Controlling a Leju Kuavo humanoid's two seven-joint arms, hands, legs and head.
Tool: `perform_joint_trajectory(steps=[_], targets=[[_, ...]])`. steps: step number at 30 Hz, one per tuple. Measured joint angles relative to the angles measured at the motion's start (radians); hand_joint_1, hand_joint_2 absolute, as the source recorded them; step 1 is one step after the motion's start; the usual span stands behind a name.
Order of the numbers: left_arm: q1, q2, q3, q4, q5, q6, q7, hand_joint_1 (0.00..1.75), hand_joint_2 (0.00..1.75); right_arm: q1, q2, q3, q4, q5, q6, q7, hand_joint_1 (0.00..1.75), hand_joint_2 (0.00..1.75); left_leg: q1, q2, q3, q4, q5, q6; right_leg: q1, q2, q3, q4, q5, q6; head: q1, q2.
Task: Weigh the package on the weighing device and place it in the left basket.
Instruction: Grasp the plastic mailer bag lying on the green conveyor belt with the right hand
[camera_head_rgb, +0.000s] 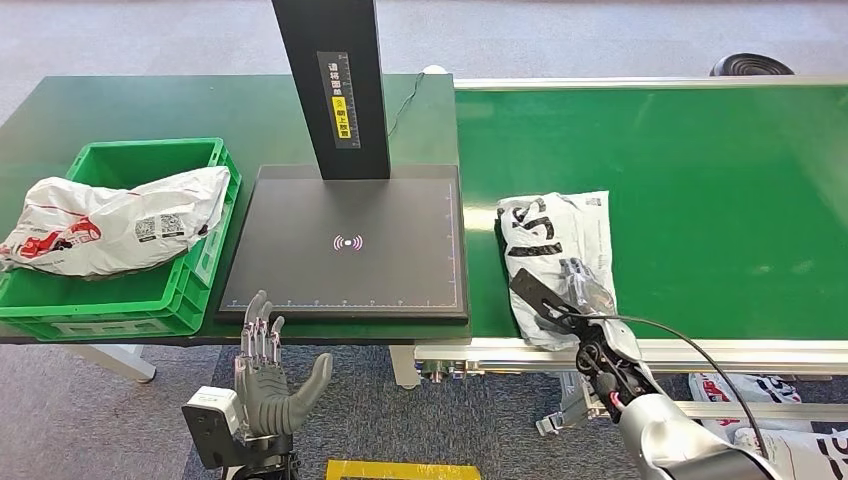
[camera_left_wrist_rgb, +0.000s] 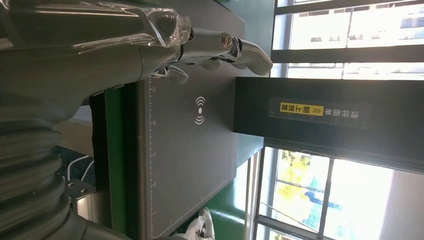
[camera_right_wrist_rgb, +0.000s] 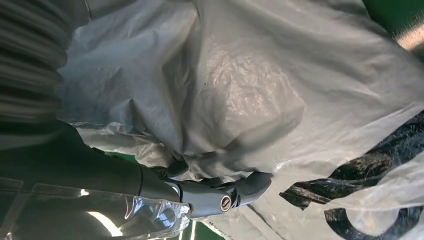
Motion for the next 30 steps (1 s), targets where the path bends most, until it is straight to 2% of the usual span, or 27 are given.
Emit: perform_joint_trajectory(steps=[28,29,30], targets=[[-0.006,-0.005,0.01,0.001,0.003,-0.011,0.0,0.0,1.75,0.023,0.03,0.0,0.001,0.017,0.022,-0.003,0.0,1.75,0.0,0.0,0.001,0.0,0.0,0.0,0.0,0.0,0.001,0.0,0.0,0.0,0.0,0.0],[-0.008,-0.006,0.01,0.001,0.005,-0.012,0.0,0.0,1.75,0.023,0.031,0.0,0.001,0.019,0.024,-0.003,0.21,1.75,0.0,0.0,0.002,0.0,0.0,0.0,0.0,0.0,0.001,0.0,0.0,0.0,0.0,0.0],[-0.01,-0.006,0.01,0.001,0.006,-0.013,0.0,0.0,1.75,0.023,0.032,0.0,0.001,0.02,0.026,-0.002,0.56,1.75,0.0,0.0,0.002,0.0,0.0,0.0,0.0,0.0,0.002,0.0,0.0,0.0,0.0,0.0]])
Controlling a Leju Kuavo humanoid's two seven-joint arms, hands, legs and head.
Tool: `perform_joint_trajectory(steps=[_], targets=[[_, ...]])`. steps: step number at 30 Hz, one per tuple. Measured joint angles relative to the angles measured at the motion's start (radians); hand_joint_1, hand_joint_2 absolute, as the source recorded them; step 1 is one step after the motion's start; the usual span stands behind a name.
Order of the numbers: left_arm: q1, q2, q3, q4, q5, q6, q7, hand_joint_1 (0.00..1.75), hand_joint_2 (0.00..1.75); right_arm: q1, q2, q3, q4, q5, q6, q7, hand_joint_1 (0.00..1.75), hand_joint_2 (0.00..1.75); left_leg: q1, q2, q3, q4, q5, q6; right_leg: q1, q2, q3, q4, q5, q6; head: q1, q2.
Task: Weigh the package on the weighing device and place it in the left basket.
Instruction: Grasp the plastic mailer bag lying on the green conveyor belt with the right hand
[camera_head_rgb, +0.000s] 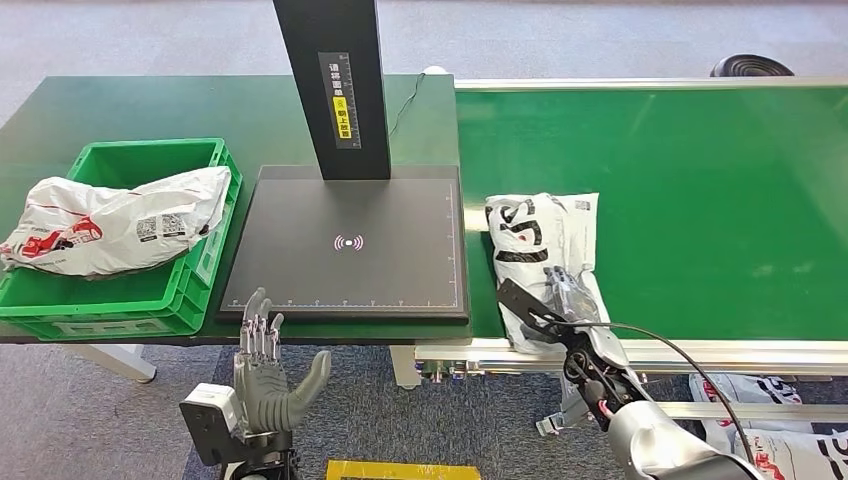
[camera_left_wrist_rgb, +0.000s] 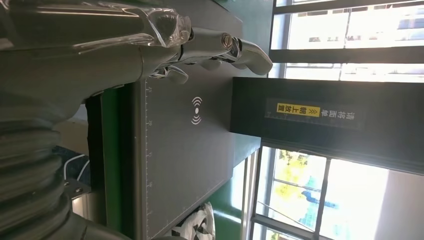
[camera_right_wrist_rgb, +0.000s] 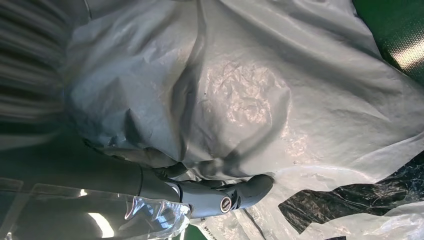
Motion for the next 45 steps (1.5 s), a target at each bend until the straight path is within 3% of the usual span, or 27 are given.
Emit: perform_joint_trajectory(steps=[2,3,4,25,39,45], targets=[[-0.003,-0.001,0.0,0.001,0.001,-0.002,0.0,0.0,1.75,0.001,0.001,0.0,0.0,0.001,0.004,0.0,1.4,1.75,0.0,0.0,0.0,0.0,0.0,0.0,0.0,0.0,0.0,0.0,0.0,0.0,0.0,0.0],[-0.005,-0.002,0.0,0.002,0.002,-0.004,0.0,0.0,1.75,0.002,0.002,0.0,0.0,0.001,0.007,0.0,1.63,1.75,0.0,0.0,0.001,0.0,0.0,0.0,0.0,0.0,0.001,0.0,0.0,0.0,0.0,0.0],[-0.008,-0.002,0.0,0.003,0.003,-0.006,0.0,0.0,1.75,0.003,0.002,0.0,0.0,0.001,0.009,0.0,1.71,1.75,0.0,0.0,0.001,0.0,0.0,0.0,0.0,0.0,0.001,0.0,0.0,0.0,0.0,0.0],[-0.017,-0.005,0.0,0.008,0.011,-0.01,0.0,0.0,1.75,-0.002,-0.01,-0.048,0.0,-0.016,0.003,-0.049,1.75,1.75,0.0,-0.001,0.01,0.0,-0.002,0.001,0.0,-0.001,0.011,-0.001,-0.003,0.002,0.0,0.0],[-0.031,-0.009,-0.001,0.025,-0.002,-0.025,0.0,0.0,1.75,-0.098,-0.024,-0.206,-0.068,-0.147,-0.085,-0.311,1.75,1.75,-0.001,-0.001,0.006,0.0,-0.001,0.001,-0.001,-0.001,0.008,0.0,-0.002,0.003,0.0,0.0],[-0.042,-0.011,-0.001,0.039,-0.003,-0.027,0.0,0.0,1.75,-0.126,-0.031,-0.241,-0.151,-0.179,-0.071,-0.361,1.75,1.75,-0.001,-0.001,0.004,0.0,-0.001,0.001,-0.001,-0.001,0.006,0.0,-0.002,0.003,0.0,0.0]])
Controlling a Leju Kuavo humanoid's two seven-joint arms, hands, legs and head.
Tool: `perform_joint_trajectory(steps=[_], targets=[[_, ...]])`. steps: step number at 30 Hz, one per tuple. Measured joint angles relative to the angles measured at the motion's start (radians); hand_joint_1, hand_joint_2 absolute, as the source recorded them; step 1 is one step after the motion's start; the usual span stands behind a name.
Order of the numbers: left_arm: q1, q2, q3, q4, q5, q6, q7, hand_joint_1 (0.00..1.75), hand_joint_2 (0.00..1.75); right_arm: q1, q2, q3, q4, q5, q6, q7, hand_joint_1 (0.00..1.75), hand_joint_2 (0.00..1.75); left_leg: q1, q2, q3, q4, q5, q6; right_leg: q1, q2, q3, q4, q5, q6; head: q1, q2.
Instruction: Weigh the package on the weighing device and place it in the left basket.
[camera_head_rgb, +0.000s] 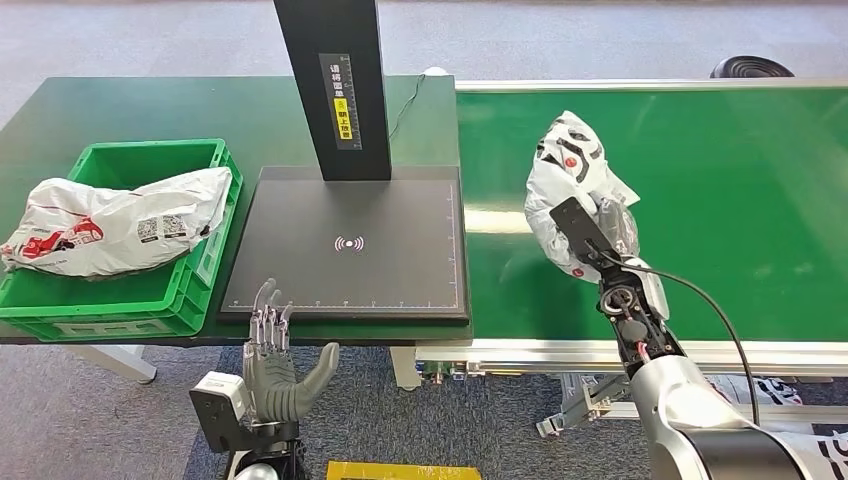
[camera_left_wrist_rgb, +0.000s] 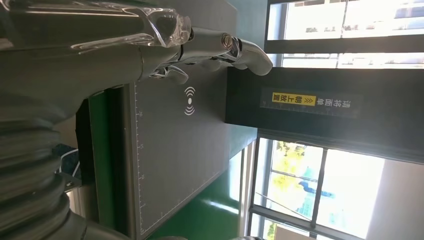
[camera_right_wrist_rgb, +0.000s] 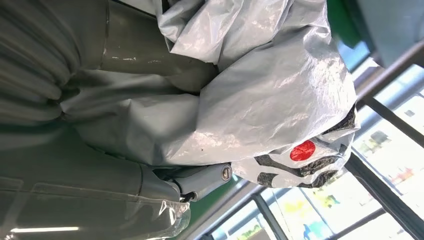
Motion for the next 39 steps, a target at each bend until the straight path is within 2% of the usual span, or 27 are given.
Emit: perform_joint_trajectory(steps=[9,17,28,39], targets=[[-0.005,0.0,0.0,0.005,0.006,0.0,0.0,0.0,1.75,-0.006,0.015,-0.003,-0.143,-0.078,0.057,-0.044,1.75,1.75,0.0,0.0,-0.001,0.0,0.0,0.0,0.0,0.0,-0.001,0.0,0.0,0.0,0.0,0.0],[-0.006,0.0,0.001,0.005,0.008,0.002,0.0,0.0,1.75,0.034,0.03,0.069,-0.252,-0.114,0.098,-0.04,1.75,1.75,0.0,0.0,-0.001,0.0,0.0,0.0,0.0,0.0,-0.001,0.0,0.0,0.0,0.0,0.0],[-0.006,-0.002,0.001,0.005,0.009,-0.007,0.0,0.0,1.75,0.024,0.084,0.184,-0.248,-0.109,0.11,-0.036,1.75,1.75,0.0,0.0,-0.002,0.0,0.0,0.0,0.0,0.0,-0.002,0.0,0.0,0.0,0.0,0.0],[-0.007,-0.005,0.0,0.016,0.006,-0.029,0.0,0.0,1.75,-0.078,0.163,0.26,-0.176,-0.118,0.13,-0.01,1.75,1.75,0.0,0.0,-0.002,0.0,0.001,0.0,0.0,0.0,-0.002,0.0,0.0,0.0,0.0,0.0]])
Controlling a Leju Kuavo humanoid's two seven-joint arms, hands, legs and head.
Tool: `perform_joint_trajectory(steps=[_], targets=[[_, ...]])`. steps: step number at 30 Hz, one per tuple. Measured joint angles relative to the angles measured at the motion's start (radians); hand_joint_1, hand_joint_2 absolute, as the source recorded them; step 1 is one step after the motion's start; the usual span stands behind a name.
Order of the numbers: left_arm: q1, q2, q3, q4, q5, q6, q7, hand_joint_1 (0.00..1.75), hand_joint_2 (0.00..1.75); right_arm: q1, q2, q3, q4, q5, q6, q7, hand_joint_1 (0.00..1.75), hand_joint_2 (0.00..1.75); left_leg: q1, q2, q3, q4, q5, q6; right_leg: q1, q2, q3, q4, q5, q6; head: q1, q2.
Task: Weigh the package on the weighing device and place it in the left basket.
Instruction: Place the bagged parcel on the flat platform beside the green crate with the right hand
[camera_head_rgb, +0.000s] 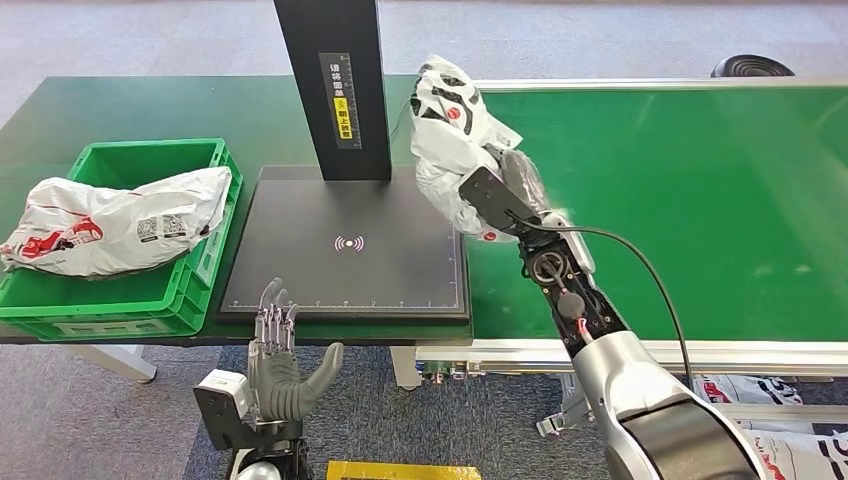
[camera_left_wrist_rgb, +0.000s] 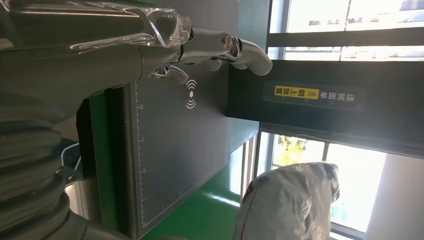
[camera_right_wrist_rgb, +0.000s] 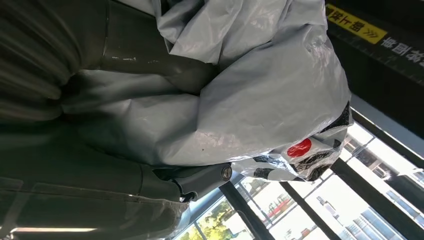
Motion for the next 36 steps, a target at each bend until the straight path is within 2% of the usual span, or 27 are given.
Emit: perform_joint_trajectory(steps=[18,36], targets=[[-0.02,-0.008,-0.001,0.037,-0.001,-0.009,0.0,0.0,1.75,-0.078,0.142,0.063,0.082,-0.015,0.008,0.033,1.75,1.75,0.0,0.0,0.0,0.0,0.0,0.0,0.0,0.0,-0.001,0.0,0.0,0.0,0.0,0.0],[-0.064,-0.018,0.004,0.071,0.007,-0.009,0.002,0.0,1.75,-0.065,0.261,0.122,0.083,-0.114,0.054,0.029,1.75,1.75,0.0,0.0,0.0,0.0,0.0,0.0,0.0,0.0,-0.001,0.0,0.0,0.0,0.0,0.0]])
